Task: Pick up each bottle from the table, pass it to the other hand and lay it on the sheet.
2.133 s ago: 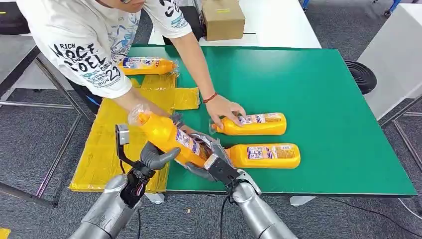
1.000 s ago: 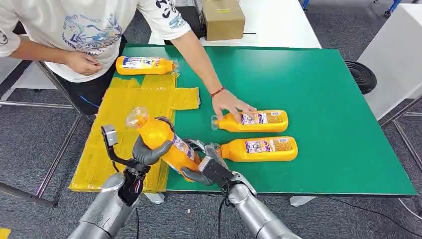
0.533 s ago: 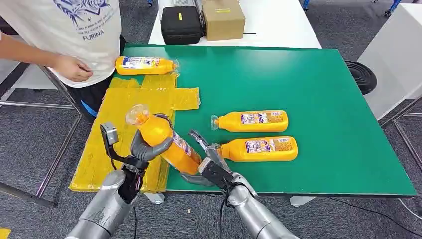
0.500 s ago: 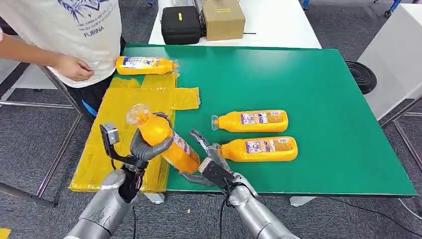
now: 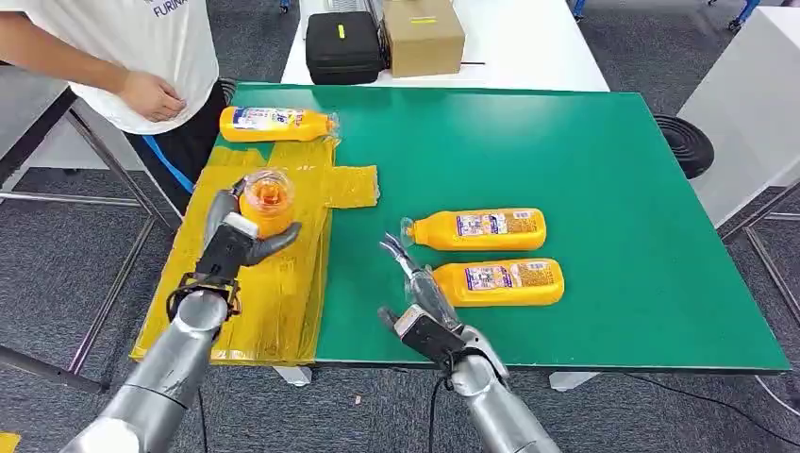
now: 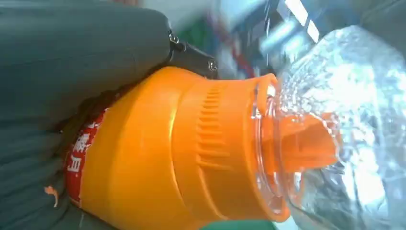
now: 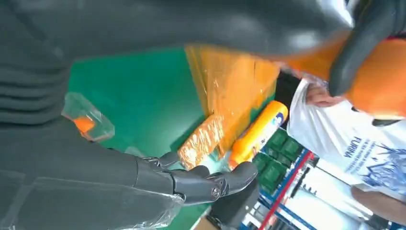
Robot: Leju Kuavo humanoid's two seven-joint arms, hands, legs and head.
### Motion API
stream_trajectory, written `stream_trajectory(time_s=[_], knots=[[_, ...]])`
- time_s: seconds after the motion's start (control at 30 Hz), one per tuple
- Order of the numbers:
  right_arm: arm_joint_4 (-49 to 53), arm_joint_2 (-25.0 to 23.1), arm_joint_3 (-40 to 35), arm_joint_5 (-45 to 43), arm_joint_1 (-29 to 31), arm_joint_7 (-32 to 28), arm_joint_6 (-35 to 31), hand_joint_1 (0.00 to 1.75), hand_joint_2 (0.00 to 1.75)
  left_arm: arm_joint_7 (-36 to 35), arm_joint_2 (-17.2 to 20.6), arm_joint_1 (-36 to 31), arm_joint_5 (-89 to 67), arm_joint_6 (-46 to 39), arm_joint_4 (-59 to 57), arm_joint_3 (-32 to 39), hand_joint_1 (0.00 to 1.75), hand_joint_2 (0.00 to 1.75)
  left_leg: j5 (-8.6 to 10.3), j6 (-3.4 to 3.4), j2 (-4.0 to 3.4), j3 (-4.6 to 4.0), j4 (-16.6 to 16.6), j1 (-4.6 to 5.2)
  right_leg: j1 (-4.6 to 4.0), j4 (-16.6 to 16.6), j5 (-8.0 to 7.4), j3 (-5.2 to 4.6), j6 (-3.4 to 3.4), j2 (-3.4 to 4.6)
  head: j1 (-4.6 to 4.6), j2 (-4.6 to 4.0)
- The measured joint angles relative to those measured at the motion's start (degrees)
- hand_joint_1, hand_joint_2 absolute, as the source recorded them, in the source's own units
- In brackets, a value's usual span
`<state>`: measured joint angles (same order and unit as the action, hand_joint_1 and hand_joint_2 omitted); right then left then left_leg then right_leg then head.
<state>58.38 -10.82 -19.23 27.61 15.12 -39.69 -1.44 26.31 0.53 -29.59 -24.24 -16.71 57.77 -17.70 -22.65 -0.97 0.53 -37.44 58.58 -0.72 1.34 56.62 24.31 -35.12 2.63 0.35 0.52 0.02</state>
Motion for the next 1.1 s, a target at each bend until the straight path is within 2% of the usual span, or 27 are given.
stream_trajectory(time_s=[0.1, 0.13, 0.17, 0.2, 0.23, 0.4, 0.63, 0.8, 1.1], knots=[[2.8, 0.3, 0.8, 0.5, -0.9, 0.5, 0.5, 0.00, 0.00, -5.7, 2.7, -3.4, -14.9, -3.0, -1.8, -0.7, 1.75, 1.75, 0.04, 0.04, -0.02, 0.01, 0.0, 0.00, 0.00, 0.0, -0.01, 0.00, -0.01, 0.01, 0.04, 0.00], [3.5, 0.3, 1.1, 0.5, -1.1, 0.7, 0.8, 0.00, 0.00, -6.8, 3.5, -4.3, -18.0, -2.7, -2.2, -1.0, 1.66, 1.75, 0.05, 0.03, -0.01, 0.01, 0.0, -0.01, 0.00, 0.0, -0.01, 0.00, -0.01, 0.01, 0.02, 0.00], [4.3, 0.4, 1.5, 0.5, -1.2, 0.8, 1.1, 0.00, 0.00, -7.6, 4.0, -5.1, -20.1, -2.4, -2.6, -1.4, 1.68, 1.75, 0.05, 0.03, 0.00, 0.01, 0.0, -0.01, 0.00, 0.0, -0.01, 0.00, -0.01, 0.00, 0.02, 0.00], [4.9, 0.4, 1.7, 0.5, -1.3, 0.8, 1.2, 0.00, 0.00, -8.0, 4.5, -5.7, -20.9, -2.0, -2.9, -1.6, 1.61, 1.75, 0.05, 0.03, 0.00, 0.00, 0.0, -0.01, 0.00, 0.0, -0.01, 0.00, -0.01, 0.01, 0.00, 0.00], [5.5, 0.4, 1.9, 0.4, -1.4, 0.9, 1.2, 0.00, 0.00, -8.4, 4.9, -6.2, -21.7, -1.3, -3.3, -1.9, 1.71, 1.75, 0.05, 0.03, -0.01, 0.01, 0.0, -0.01, 0.00, 0.0, -0.01, 0.00, -0.01, 0.01, 0.02, 0.00], [9.9, 0.8, 3.6, -0.6, -2.7, 0.9, 2.5, 0.00, 0.00, -10.9, 8.5, -8.7, -32.0, 10.9, -5.7, -6.3, 1.75, 1.75, 0.05, 0.03, -0.02, 0.00, 0.0, 0.01, 0.01, 0.0, -0.01, -0.01, 0.00, 0.02, 0.00, 0.00], [16.7, 1.4, 6.7, -1.7, -4.8, 1.1, 3.6, 0.00, 0.00, -8.6, 13.0, -10.8, -37.0, 21.6, -10.9, -13.7, 1.75, 1.75, 0.05, 0.03, -0.05, 0.00, 0.0, -0.01, -0.01, 0.0, -0.01, -0.04, -0.01, 0.08, 0.02, 0.00], [19.9, 1.5, 8.4, -1.8, -6.2, 1.5, 3.7, 0.00, 0.00, -6.7, 14.1, -10.5, -34.8, 25.5, -13.3, -16.5, 1.75, 1.75, 0.04, 0.03, -0.02, -0.02, 0.0, -0.01, 0.01, 0.0, 0.00, -0.03, -0.01, 0.06, 0.00, 0.00], [21.9, 1.5, 9.4, -1.8, -6.5, 1.7, 4.0, 0.00, 0.00, -6.9, 13.7, -9.0, -34.2, 26.0, -16.0, -18.8, 1.75, 1.75, 0.04, 0.03, -0.04, 0.00, 0.0, 0.00, 0.01, 0.0, -0.01, -0.03, -0.01, 0.06, 0.02, 0.00]])
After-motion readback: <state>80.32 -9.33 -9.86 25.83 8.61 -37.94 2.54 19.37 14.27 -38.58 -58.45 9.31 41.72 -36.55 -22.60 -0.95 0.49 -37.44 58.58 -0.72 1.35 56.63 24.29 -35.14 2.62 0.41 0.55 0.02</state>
